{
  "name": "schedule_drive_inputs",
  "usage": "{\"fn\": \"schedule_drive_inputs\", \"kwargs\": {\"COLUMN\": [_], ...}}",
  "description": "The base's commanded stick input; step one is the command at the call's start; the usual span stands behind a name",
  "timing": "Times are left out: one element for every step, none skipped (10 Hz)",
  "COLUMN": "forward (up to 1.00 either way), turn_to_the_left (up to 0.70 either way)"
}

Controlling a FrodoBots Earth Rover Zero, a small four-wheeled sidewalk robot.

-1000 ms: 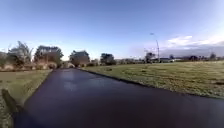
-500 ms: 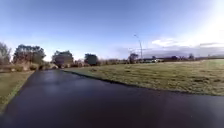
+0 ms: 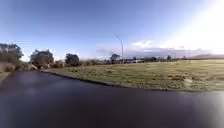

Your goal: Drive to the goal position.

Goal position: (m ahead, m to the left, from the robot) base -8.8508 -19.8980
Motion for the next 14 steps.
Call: {"fn": "schedule_drive_inputs", "kwargs": {"forward": [0.00, 0.00, 0.00, 0.00, 0.00, 0.00, 0.00, 0.00, 0.00, 0.00, 0.00, 0.00, 0.00, 0.00], "turn_to_the_left": [-1.00, -1.00, -1.00, -1.00, -1.00, -1.00, -1.00, -1.00, -1.00, -1.00, -1.00, -1.00, -1.00, -1.00]}}
